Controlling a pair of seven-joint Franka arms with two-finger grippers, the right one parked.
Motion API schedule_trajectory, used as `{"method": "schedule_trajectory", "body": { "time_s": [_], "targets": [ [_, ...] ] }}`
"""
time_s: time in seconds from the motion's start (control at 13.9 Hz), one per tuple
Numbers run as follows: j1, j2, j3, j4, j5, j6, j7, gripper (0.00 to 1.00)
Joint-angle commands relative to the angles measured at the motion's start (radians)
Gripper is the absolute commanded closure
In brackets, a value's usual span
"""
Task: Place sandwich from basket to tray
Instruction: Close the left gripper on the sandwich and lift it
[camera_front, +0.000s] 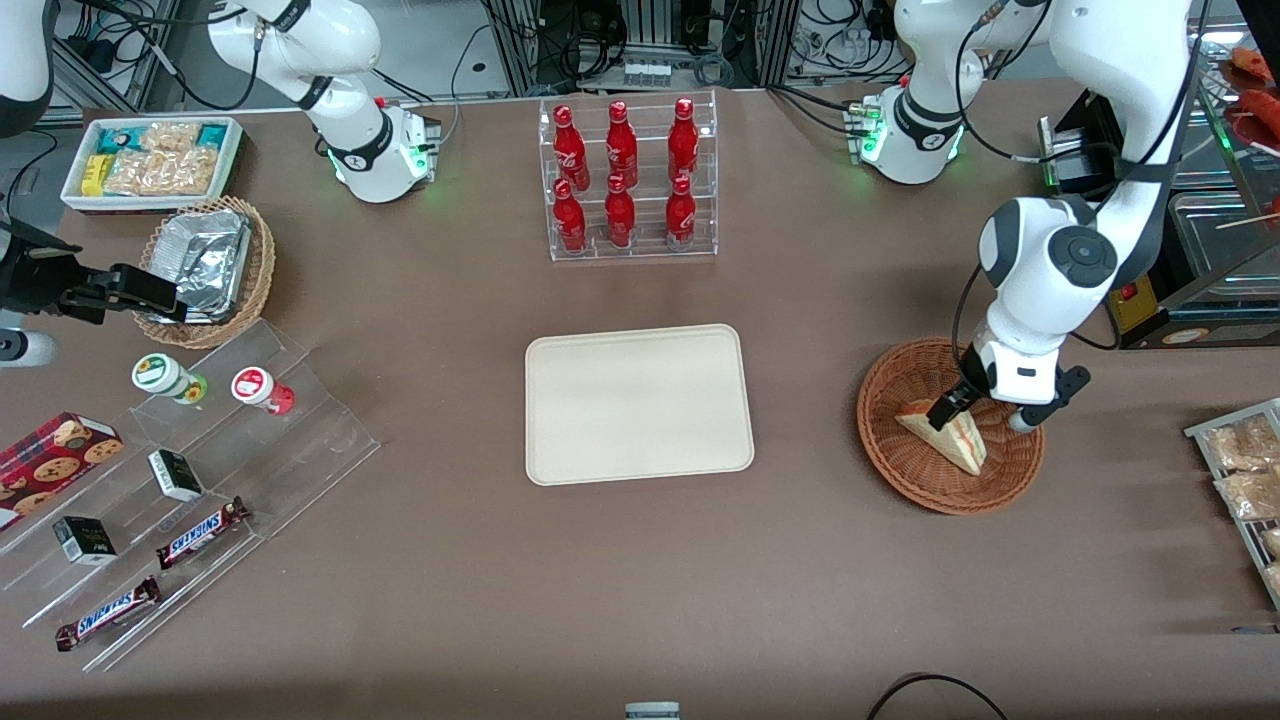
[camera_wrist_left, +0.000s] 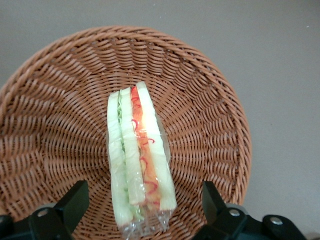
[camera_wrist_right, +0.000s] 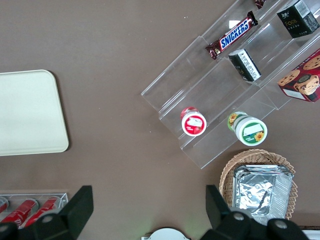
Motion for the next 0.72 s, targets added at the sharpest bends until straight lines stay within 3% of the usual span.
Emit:
{"method": "schedule_trajectory", "body": {
  "time_s": [0.0,0.22,0.29,0.43,0.5,0.65],
  "targets": [
    [-0.003,0.019,0.001,-0.007,0.005,0.034,-0.027,0.00],
    [-0.001,0.042,0.001,-0.003,0.005,0.040,-0.027,0.03],
    [-0.001,0.046,0.001,-0.001,0.004,0.047,-0.027,0.12],
    [-0.001,0.052,0.001,0.000,0.004,0.052,-0.027,0.55],
    [0.000,0.052,0.003,0.002,0.004,0.052,-0.025,0.70],
    [0.002,0.052,0.004,0.006,0.004,0.052,-0.024,0.88]
  ]
}}
